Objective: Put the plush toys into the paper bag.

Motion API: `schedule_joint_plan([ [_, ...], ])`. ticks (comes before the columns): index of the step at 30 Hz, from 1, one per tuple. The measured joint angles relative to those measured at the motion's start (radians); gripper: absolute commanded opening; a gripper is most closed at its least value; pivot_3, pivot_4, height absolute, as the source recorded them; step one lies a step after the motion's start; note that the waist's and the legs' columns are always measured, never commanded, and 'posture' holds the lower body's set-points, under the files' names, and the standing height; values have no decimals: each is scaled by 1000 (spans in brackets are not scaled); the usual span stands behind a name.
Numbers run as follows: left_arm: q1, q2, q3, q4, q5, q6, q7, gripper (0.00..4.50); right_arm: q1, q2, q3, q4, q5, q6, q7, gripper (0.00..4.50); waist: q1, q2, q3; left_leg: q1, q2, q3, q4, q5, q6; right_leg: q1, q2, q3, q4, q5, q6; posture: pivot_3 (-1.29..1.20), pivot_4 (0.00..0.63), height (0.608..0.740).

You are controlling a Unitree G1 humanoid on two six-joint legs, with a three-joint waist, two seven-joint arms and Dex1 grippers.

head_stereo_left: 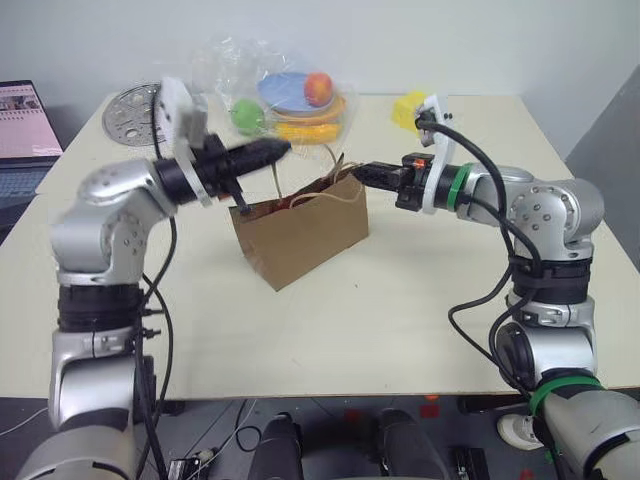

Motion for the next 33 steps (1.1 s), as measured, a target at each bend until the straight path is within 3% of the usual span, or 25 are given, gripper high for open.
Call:
schedule_joint_plan([
  [14, -5, -25, 2, -19, -15, 23, 43, 0, 17, 114, 45, 49, -66, -141, -83, 43, 0, 0, 0, 0, 0, 0, 0, 0, 0, 0, 0, 0, 0, 0, 0, 0, 150, 740],
  [20, -6, -26, 3, -19, -18, 32, 42, 0, 25, 112, 62, 64, -84, -169, -85, 43, 1, 0, 0, 0, 0, 0, 0, 0, 0, 0, 0, 0, 0, 0, 0, 0, 150, 740],
  [22, -6, -21, 8, -19, -33, 40, 40, 452, 25, 96, 61, 64, -83, -169, -76, 0, 1, 0, 0, 0, 0, 0, 0, 0, 0, 0, 0, 0, 0, 0, 0, 0, 150, 740],
  [26, -6, -10, 14, -20, -67, 75, 30, 1499, 25, 75, 61, 64, -78, -162, -63, 944, 1, 0, 0, 0, 0, 0, 0, 0, 0, 0, 0, 0, 0, 0, 0, 0, 150, 740],
  [33, -16, 33, 44, -19, -98, 97, 6, 3663, 24, 22, 58, 42, -55, -130, -26, 3465, 1, 0, 0, 0, 0, 0, 0, 0, 0, 0, 0, 0, 0, 0, 0, 0, 150, 740],
])
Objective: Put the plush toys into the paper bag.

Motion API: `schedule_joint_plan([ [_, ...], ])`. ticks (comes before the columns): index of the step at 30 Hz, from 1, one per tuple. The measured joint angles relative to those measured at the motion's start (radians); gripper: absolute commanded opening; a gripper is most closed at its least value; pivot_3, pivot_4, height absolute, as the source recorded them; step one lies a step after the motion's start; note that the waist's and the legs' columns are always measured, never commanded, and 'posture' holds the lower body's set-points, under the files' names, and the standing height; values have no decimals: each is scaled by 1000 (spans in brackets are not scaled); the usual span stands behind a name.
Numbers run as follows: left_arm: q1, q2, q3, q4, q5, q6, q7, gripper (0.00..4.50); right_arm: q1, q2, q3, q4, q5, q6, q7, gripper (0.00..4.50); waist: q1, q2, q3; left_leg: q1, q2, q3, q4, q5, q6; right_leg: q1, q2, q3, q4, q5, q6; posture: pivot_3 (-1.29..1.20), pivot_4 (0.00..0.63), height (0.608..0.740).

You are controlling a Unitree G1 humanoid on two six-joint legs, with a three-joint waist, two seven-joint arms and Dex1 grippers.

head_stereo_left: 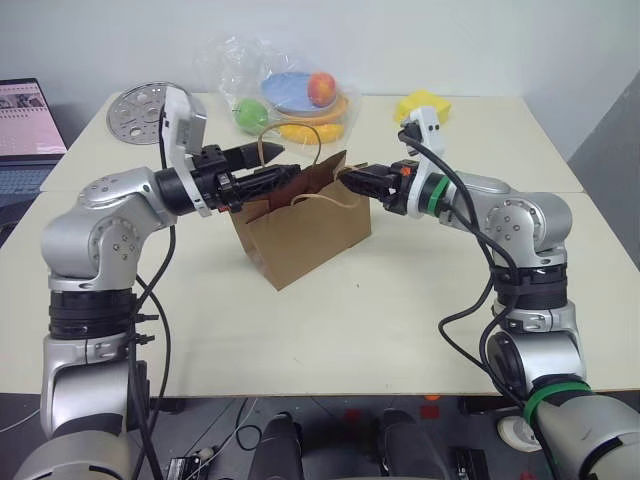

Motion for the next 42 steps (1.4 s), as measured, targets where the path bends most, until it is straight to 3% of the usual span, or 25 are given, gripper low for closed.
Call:
schedule_joint_plan([
  [3, 5, 38, 4, 0, -1, -1, -17, 4494, 0, -27, 1, -26, 21, 27, 18, 4481, 0, 0, 0, 0, 0, 0, 0, 0, 0, 0, 0, 0, 0, 0, 0, 0, 150, 740],
  [8, 94, 158, 77, -38, -7, 0, -55, 4494, -3, -112, -28, -86, 66, 90, 33, 4481, -1, 0, 0, 0, 0, 0, -1, 0, 0, -1, 0, 0, -1, 0, 0, 0, 150, 740],
  [14, 247, 217, 157, -74, -8, -26, -78, 4494, -9, -173, -46, -141, 115, 152, 44, 4481, 0, 0, 0, 0, 0, 1, -1, 0, 0, -1, 0, 1, -1, 0, -1, 0, 150, 740],
  [20, 377, 178, 148, -102, -3, -87, -100, 4494, -102, -285, -28, -141, 154, 166, 161, 4481, 4, 0, 0, 0, 0, 1, -1, 0, 0, -1, -1, 1, -2, -1, -1, 0, 150, 740],
  [30, 360, 85, 52, -22, 111, -286, -98, 4494, -172, -337, 58, -268, 302, 184, 380, 4481, 6, 0, 0, 0, 0, 1, -1, 0, 0, -1, 0, 0, -2, -1, -1, 0, 150, 740],
  [36, 356, 32, 19, 22, 152, -357, -94, 4494, -176, -396, 123, -325, 298, 101, 476, 4481, 10, 0, 0, 0, 0, 2, -1, 0, 0, 0, 0, 0, -2, -1, -1, 0, 150, 740],
  [39, 348, 31, 17, 25, 155, -371, -89, 3933, -176, -399, 137, -319, 278, 91, 469, 4500, 10, 0, 0, 0, 0, 1, -1, 0, 0, -1, 0, 0, -2, -1, -1, 0, 150, 740],
  [42, 338, 29, 17, 30, 155, -371, -73, 3026, -175, -399, 136, -304, 270, 90, 455, 4500, 10, 0, 0, 0, 0, 2, -1, 0, 0, 0, 0, 1, -2, -1, -1, 0, 150, 740],
])
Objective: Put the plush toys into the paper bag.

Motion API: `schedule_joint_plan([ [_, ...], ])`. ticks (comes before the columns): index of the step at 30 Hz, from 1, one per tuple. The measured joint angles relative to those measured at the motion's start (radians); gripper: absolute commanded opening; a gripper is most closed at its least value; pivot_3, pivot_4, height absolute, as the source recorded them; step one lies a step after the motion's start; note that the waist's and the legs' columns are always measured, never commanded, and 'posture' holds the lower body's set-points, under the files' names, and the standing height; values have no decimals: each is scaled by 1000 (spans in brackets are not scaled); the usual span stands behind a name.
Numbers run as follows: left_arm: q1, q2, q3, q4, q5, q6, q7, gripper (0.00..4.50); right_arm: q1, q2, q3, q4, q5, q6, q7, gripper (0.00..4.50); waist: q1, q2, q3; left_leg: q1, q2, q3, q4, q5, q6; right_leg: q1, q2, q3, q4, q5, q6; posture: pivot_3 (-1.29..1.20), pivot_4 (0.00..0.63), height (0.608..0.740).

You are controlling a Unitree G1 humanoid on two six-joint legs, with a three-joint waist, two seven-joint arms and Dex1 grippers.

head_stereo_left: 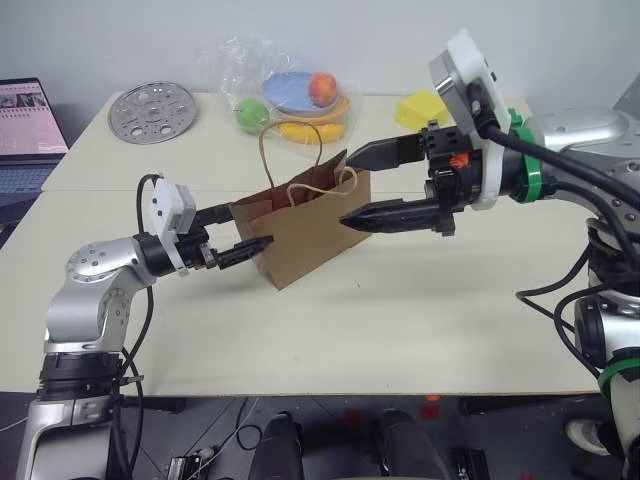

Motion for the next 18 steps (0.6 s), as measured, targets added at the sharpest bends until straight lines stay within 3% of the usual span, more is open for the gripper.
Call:
schedule_joint_plan([
  [10, -3, -1, -1, 7, 0, 1, 1, 22, 3, -7, 0, 5, -4, -6, -6, 4500, 0, 0, 0, 0, 0, 0, 0, 0, 0, 0, 0, 0, 0, 0, 0, 0, 150, 740],
  [18, -83, -33, -17, 18, -71, 26, -92, 22, 15, -137, 4, 76, -76, -66, 54, 4500, 15, 0, 0, 0, 0, 0, 0, 0, 0, 0, 0, 0, -1, 0, 0, 0, 150, 740],
])
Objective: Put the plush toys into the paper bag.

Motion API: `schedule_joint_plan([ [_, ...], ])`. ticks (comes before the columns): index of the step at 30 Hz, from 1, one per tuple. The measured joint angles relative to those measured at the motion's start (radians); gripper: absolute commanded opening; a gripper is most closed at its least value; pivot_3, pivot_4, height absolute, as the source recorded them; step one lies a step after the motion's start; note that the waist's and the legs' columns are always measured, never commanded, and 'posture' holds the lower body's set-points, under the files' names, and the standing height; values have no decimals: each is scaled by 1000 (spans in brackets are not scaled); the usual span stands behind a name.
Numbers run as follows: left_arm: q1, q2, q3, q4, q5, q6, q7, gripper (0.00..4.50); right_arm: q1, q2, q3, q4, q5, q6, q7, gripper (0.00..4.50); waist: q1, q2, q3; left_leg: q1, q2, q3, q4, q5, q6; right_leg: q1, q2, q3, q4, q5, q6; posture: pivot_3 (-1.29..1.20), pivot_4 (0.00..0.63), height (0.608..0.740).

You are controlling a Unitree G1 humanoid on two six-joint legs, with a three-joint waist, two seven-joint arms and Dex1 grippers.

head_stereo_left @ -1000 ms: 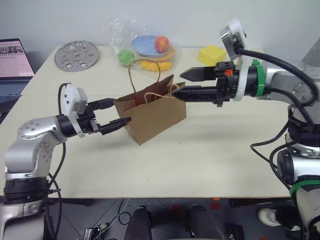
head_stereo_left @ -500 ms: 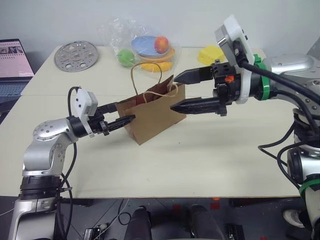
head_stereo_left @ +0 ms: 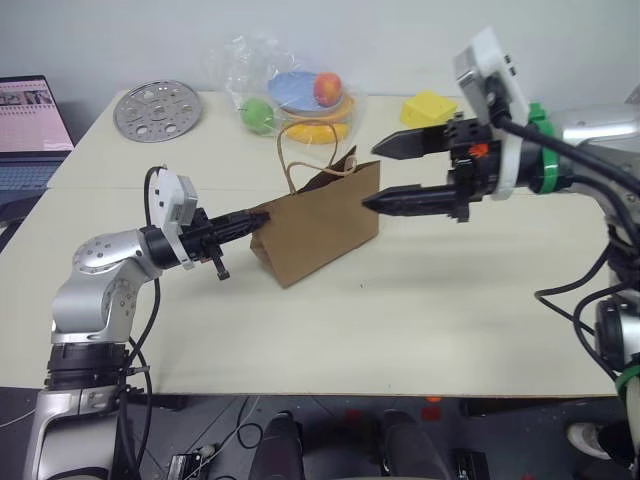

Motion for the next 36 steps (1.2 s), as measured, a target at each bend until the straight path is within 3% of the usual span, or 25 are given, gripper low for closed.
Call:
schedule_joint_plan([
  [5, -138, 28, -78, 57, -35, 33, -231, 22, -62, -113, 16, 134, -83, -79, 114, 4500, 2, 0, 1, 0, 0, 1, 0, 0, 0, 0, 0, 0, -1, 0, 0, 0, 150, 740],
  [10, -284, 11, -142, 285, -9, -21, -400, 22, -123, -220, 19, 205, -94, -87, 258, 4500, 0, 1, 1, 0, 0, 1, -1, 0, 0, 0, 0, 0, -3, 0, 0, 0, 150, 740],
  [15, -297, -14, -223, 454, 23, -160, -434, 22, -148, -264, 21, 174, -74, -32, 339, 4500, -9, 1, 2, -1, 0, 1, -1, 0, 0, -1, 0, 0, -4, 0, 0, 0, 150, 740],
  [20, -328, -15, -264, 494, 20, -245, -434, 22, -144, -249, 20, 125, -61, -3, 333, 4500, -4, 2, 2, -1, 0, 1, -1, 0, 0, 0, 0, 0, -4, 0, 0, 0, 150, 740],
  [23, -328, -15, -293, 525, 20, -244, -435, 633, -101, -229, 20, 94, -61, -3, 314, 4500, -2, 2, 2, -1, 0, 1, -1, 0, 0, 0, 0, 0, -4, 0, 0, 0, 150, 740],
  [27, -329, 1, -305, 533, 11, -244, -435, 1807, -93, -220, 21, 94, -64, -7, 310, 4500, -1, 2, 2, -1, 0, 1, -1, 0, 0, 0, 0, 0, -3, 0, 0, 0, 150, 740],
  [36, -397, 158, -242, 502, -15, -88, -408, 4465, -5, -228, 10, 133, -97, -97, 320, 4500, -3, 2, 2, -1, 0, 1, -1, 0, 0, 0, 0, 0, -3, 0, 0, 0, 150, 740],
])
